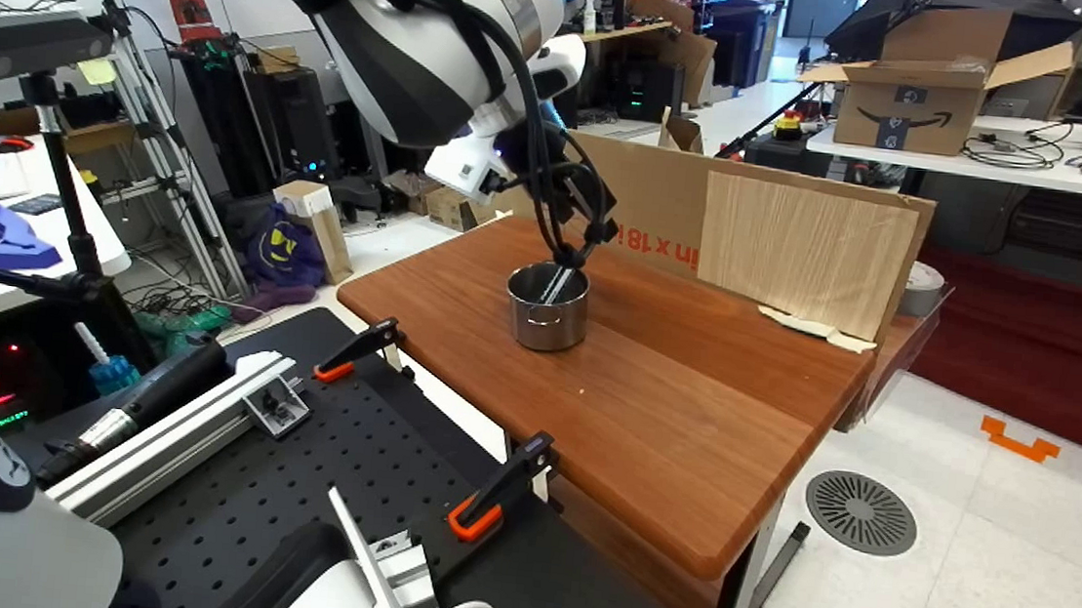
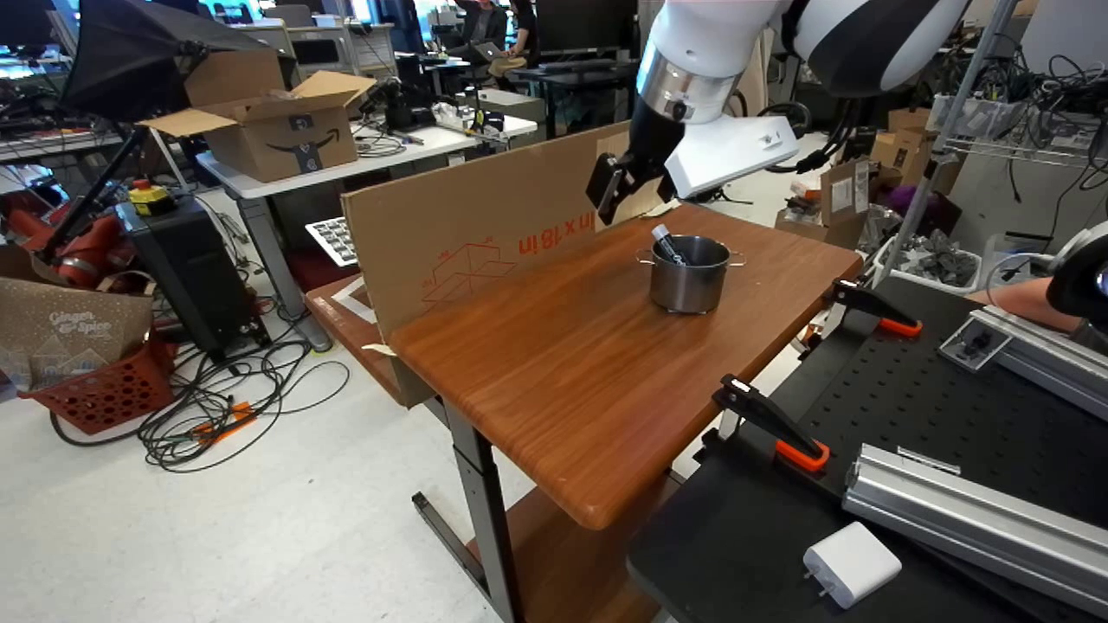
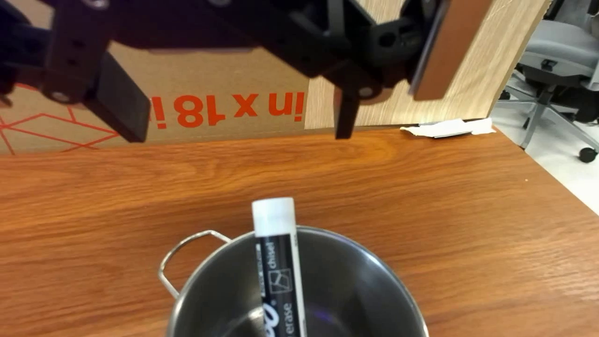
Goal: Put the marker in the pot
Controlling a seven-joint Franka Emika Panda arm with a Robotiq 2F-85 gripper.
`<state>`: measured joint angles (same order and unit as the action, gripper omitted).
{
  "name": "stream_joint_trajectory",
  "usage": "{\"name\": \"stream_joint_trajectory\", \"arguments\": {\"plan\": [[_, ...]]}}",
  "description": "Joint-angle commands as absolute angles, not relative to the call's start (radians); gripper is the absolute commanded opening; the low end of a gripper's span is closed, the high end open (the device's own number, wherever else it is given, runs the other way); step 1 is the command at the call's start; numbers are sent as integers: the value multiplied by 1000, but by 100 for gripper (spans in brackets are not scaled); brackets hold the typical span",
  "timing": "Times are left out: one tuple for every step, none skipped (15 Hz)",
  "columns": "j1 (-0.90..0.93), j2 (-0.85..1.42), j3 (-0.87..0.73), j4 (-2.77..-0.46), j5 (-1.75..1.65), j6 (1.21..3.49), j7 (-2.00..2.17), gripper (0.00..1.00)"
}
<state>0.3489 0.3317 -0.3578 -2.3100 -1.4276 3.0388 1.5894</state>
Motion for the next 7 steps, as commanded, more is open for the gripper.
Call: {"name": "stream_joint_trajectory", "arguments": {"plan": [[356, 261, -360, -2355, -1444, 3045, 1588, 100], [356, 233, -358, -2373, -1443, 3046, 1573, 100], [357, 209, -352, -2394, -1430, 3044, 1549, 100], [353, 270, -353, -2343, -1428, 3045, 1577, 100], [353, 255, -351, -2354, -1427, 3044, 1575, 100], [353, 256, -352, -2354, -1427, 3044, 1575, 100], [352, 261, -352, -2353, -1427, 3044, 1575, 100]]}}
